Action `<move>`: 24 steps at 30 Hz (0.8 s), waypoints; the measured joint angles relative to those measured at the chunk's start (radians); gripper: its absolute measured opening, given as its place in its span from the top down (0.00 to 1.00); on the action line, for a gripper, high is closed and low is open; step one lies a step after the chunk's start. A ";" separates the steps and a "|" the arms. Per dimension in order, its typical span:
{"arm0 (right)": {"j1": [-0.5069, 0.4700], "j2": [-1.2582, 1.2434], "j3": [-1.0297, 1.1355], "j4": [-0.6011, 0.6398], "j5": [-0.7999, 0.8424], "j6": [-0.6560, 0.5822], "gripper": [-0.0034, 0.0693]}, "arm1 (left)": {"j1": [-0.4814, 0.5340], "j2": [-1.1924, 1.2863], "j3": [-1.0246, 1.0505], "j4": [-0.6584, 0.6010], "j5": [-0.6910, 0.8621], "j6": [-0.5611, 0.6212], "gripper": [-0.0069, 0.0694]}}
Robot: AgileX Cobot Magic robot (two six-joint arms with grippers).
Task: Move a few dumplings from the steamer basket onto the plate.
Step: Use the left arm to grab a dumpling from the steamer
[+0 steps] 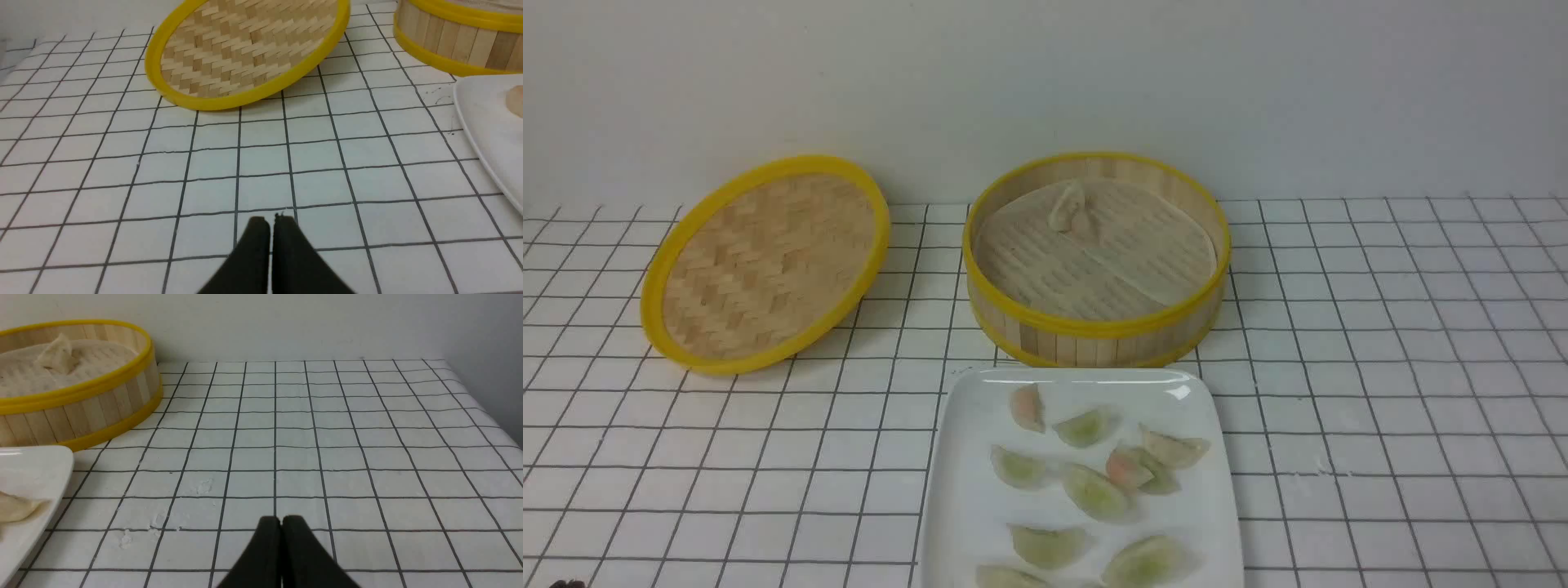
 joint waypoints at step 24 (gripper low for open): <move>0.000 0.000 0.000 0.000 0.000 0.000 0.96 | 0.000 0.000 0.004 -0.059 -0.061 -0.024 0.92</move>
